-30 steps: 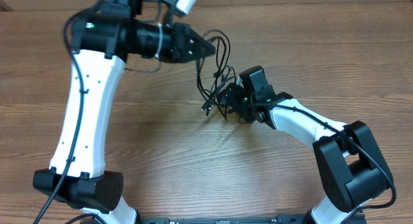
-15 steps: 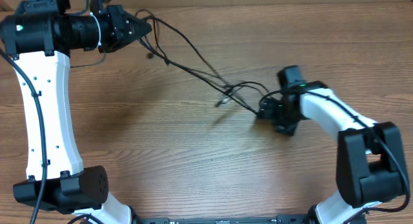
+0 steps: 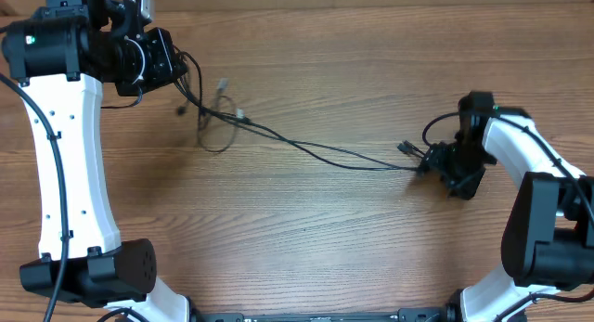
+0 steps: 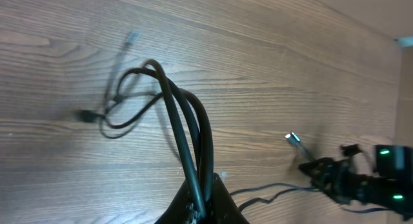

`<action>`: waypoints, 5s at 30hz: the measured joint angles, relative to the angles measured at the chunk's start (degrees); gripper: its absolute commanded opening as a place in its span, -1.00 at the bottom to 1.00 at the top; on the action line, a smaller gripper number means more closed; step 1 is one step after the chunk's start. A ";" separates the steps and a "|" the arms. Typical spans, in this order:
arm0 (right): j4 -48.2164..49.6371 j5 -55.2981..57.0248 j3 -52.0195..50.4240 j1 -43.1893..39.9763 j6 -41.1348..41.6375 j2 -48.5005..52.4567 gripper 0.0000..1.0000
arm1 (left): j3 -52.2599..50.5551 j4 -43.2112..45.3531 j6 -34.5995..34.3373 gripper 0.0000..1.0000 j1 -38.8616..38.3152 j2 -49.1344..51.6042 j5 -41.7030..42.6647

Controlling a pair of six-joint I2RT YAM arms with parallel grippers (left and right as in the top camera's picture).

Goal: Untangle cables

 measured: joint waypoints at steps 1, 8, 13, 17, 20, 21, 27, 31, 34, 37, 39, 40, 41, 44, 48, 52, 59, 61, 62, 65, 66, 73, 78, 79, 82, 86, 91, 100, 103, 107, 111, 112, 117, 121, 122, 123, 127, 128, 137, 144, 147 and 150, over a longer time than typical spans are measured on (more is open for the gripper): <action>-2.10 -0.42 2.67 0.00 -1.38 0.00 0.52 | 0.04 0.00 0.26 -0.92 -0.74 0.00 -0.50; -8.81 -13.31 16.22 0.04 -13.64 -3.45 0.82 | 0.13 2.56 4.28 -0.92 -7.98 0.00 1.53; -8.94 -29.64 22.71 0.04 -24.83 -14.58 0.87 | 0.20 7.56 7.50 -0.92 -9.42 -0.79 9.66; -10.14 -30.99 24.24 0.04 -26.43 -20.81 0.86 | 0.24 7.58 7.65 -0.92 -9.55 -2.21 15.50; -11.06 -30.69 24.22 0.04 -26.47 -20.09 0.85 | 0.37 4.90 7.34 -0.92 -10.25 -2.36 16.57; -11.06 -30.05 24.22 0.04 -26.34 -19.54 0.85 | 0.37 3.34 7.02 -0.92 -11.04 -2.36 16.09; -12.79 -25.09 24.20 0.04 -23.02 -19.23 0.85 | -3.96 0.87 5.60 -0.37 -22.49 -1.70 12.04; -13.94 -23.71 24.20 0.04 -22.08 -19.23 0.85 | -7.85 1.57 4.76 0.08 -29.05 2.49 5.20; -14.58 -23.26 24.20 0.04 -22.03 -19.23 0.85 | -8.24 2.12 3.76 0.20 -29.53 4.96 1.27; -15.82 -23.08 24.20 0.04 -21.92 -19.23 0.79 | -8.26 2.99 2.71 0.23 -28.17 5.42 -0.76; -16.98 -23.06 24.20 0.04 -21.79 -19.23 0.78 | -8.26 3.28 2.47 0.25 -26.45 5.42 -1.46; -17.44 -23.04 24.20 0.04 -21.81 -19.23 0.77 | -8.26 3.26 2.34 0.25 -25.51 5.42 -1.73; -17.97 -23.04 24.20 0.07 -21.70 -19.23 0.77 | -8.26 3.26 2.29 0.25 -24.57 5.42 -1.95; -19.50 -22.93 24.20 0.70 -21.68 -19.23 0.75 | -8.26 3.21 2.05 0.24 -21.62 5.42 -2.71; -22.14 -20.61 24.20 5.05 -20.28 -19.23 0.75 | -8.26 2.58 1.64 0.24 -19.39 5.42 -3.37; -22.27 -16.55 21.70 10.23 -18.64 -19.23 0.74 | -8.26 1.95 1.66 0.28 -19.61 5.42 -3.37; -13.79 -14.62 4.26 14.40 -16.15 -18.82 0.74 | -8.26 2.21 1.57 0.28 -19.76 5.42 -3.30; -10.80 -14.67 -0.35 14.40 -15.63 -18.73 0.74 | -8.28 3.02 1.38 0.28 -20.24 5.42 -3.26; -9.46 -15.02 -1.81 14.40 -15.58 -18.78 0.74 | -8.28 3.56 1.25 0.28 -20.50 5.42 -3.13; -3.17 -17.81 -8.26 14.40 -15.15 -18.75 0.74 | -8.28 5.55 0.94 0.29 -21.97 5.42 -2.47; -1.36 -19.02 -10.25 14.40 -15.04 -18.75 0.74 | -8.28 6.19 0.39 0.29 -22.40 5.42 -2.12; 12.37 -24.98 -21.68 14.40 -14.67 -18.75 0.73 | -8.28 6.84 -0.26 0.30 -22.97 5.42 -1.16; 21.57 -29.86 -27.67 14.40 -15.65 -18.75 0.65 | -8.28 6.97 -0.26 0.31 -23.02 5.42 -1.16; 22.62 -30.60 -28.39 14.36 -15.80 -18.86 0.63 | -8.28 6.93 -0.26 0.31 -23.02 5.42 -1.14; 24.50 -31.80 -29.62 14.29 -16.33 -19.19 0.57 | -8.28 6.95 -0.26 0.31 -23.02 5.42 -1.16; 25.07 -32.74 -30.18 14.32 -17.70 -19.19 0.51 | -8.28 6.93 -0.26 0.32 -23.02 5.42 -1.14; 25.46 -32.94 -30.47 15.65 -18.32 -19.19 0.51 | -8.28 6.91 -0.26 0.35 -23.02 5.42 -1.14; 29.05 -31.17 -31.01 24.04 -16.20 -19.17 0.29 | -8.28 6.88 -0.26 0.43 -23.02 5.42 -1.44; 29.27 -28.63 -31.08 24.04 -15.17 -19.19 0.20 | -8.28 6.93 -0.26 0.43 -23.02 5.42 -2.08; 31.06 -26.91 -31.23 24.04 -14.38 -19.17 0.02 | -8.28 7.63 -0.28 0.43 -23.02 5.42 -2.51; 32.26 -25.81 -31.26 24.04 -14.36 -19.17 -0.01 | -8.28 7.85 -0.26 0.43 -23.02 5.42 -2.73; 32.41 -25.57 -31.26 24.06 -14.36 -19.17 -0.02 | -8.28 7.85 -0.28 0.43 -23.02 5.42 -2.73; 32.70 -24.65 -31.26 24.04 -14.34 -18.10 -0.37 | -8.28 8.11 -0.28 0.44 -23.02 5.42 -2.75; 32.94 -24.41 -31.26 24.04 -13.33 -18.08 -0.93 | -8.28 8.31 -0.26 0.43 -23.02 5.42 -2.80; 32.70 -24.46 -31.26 24.04 -12.79 -18.08 -0.93 | -8.28 8.33 -0.28 0.44 -23.02 5.42 -2.91; 30.73 -24.41 -30.82 24.04 -11.96 -18.08 -0.93 | -8.28 8.41 -0.26 0.43 -23.02 5.42 -2.93; 21.24 -24.46 -24.55 24.06 -10.51 -18.73 -0.93 | -8.28 8.59 -0.26 0.44 -23.02 5.42 -2.95; 17.86 -24.44 -20.61 24.04 -10.23 -20.06 -0.93 | -8.28 8.76 -0.26 0.44 -23.02 5.42 -2.95; 1.60 -24.63 17.73 24.04 -7.89 -26.34 -0.93 | -8.28 9.40 -0.46 0.64 -23.02 5.42 -3.19; 1.92 -14.01 40.70 23.89 -2.47 -26.64 -0.93 | -8.28 12.31 -0.55 0.67 -23.02 5.42 -4.04; 1.44 -6.91 49.07 21.97 -1.51 -26.75 -0.93 | -8.28 12.41 -0.55 0.77 -23.02 5.42 -4.26; -0.35 -2.69 53.24 17.97 -1.31 -27.30 -0.93 | -8.28 12.28 -0.46 0.84 -23.02 5.42 -4.44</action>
